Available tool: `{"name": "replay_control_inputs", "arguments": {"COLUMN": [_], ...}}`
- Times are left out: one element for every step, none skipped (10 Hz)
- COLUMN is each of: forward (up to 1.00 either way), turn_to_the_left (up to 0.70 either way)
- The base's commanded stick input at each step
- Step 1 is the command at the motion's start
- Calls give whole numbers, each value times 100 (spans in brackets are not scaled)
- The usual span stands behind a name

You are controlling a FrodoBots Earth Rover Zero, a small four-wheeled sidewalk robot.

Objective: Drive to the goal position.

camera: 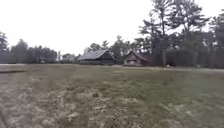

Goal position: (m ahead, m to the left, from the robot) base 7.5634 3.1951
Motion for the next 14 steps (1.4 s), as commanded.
{"name": "replay_control_inputs", "arguments": {"forward": [70,70,70,70,70,70,70,70,70,70,70,70,70,70], "turn_to_the_left": [0,0,0,0,0,0,0,0,0,0,0,0,0,0]}}
